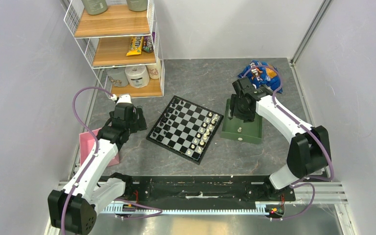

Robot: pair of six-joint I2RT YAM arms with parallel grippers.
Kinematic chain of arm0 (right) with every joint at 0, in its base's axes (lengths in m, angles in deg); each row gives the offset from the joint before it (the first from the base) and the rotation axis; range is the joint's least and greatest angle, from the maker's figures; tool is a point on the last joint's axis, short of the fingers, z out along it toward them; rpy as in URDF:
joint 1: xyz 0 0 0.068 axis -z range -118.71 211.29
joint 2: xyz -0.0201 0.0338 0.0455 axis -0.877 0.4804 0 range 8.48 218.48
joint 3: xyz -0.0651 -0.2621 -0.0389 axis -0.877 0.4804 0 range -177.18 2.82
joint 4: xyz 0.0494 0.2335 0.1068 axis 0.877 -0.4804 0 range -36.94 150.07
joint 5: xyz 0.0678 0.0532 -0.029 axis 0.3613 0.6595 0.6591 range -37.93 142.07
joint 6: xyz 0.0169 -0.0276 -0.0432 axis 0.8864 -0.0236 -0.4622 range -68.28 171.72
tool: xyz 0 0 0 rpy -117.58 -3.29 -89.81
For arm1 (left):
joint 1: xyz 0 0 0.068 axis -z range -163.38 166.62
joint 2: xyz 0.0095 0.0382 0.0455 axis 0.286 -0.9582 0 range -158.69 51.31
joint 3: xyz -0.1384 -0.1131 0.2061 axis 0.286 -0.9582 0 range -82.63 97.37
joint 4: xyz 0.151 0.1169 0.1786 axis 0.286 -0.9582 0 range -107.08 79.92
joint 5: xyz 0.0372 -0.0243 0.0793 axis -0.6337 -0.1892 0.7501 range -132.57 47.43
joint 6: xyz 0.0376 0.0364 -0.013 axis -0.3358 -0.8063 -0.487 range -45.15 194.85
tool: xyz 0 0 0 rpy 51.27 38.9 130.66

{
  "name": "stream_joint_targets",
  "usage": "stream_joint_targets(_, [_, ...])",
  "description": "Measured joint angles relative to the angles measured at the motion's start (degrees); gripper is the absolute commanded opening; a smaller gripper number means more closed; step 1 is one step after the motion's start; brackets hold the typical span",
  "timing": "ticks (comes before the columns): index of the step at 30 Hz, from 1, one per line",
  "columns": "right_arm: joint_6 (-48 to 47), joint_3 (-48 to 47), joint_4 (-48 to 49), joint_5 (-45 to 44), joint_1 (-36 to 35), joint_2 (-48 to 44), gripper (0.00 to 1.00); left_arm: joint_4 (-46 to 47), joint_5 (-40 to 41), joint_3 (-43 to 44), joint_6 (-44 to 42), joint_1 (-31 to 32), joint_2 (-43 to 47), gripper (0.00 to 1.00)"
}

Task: Set up the chess pieces on the board

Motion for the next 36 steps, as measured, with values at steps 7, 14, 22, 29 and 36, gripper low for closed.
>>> stream_joint_targets(7, [0.2,0.0,0.26,0.04,2.29,1.36,0.71,2.86,1.09,-0.09,-0.07,0.0,0.13,0.92])
stream_joint_targets(14, [2.01,-0.22,0.2,3.48,4.22,1.64,0.73,5.29,3.06,-0.46,-0.04,0.0,0.22,0.93])
stream_joint_targets(22, [4.96,-7.89,-6.49,5.99,4.46,4.37,0.69,6.1,4.76,-0.46,-1.99,0.0,2.21,0.93])
stream_joint_targets(29, [4.98,-6.34,-7.93,5.09,4.81,5.92,0.65,7.74,5.01,-0.72,-3.52,0.0,6.32,0.93])
stream_joint_targets(36, [3.85,-1.09,-4.44,4.46,5.4,8.22,0.66,1.03,2.93,2.29,-3.52,0.0,6.21,0.93])
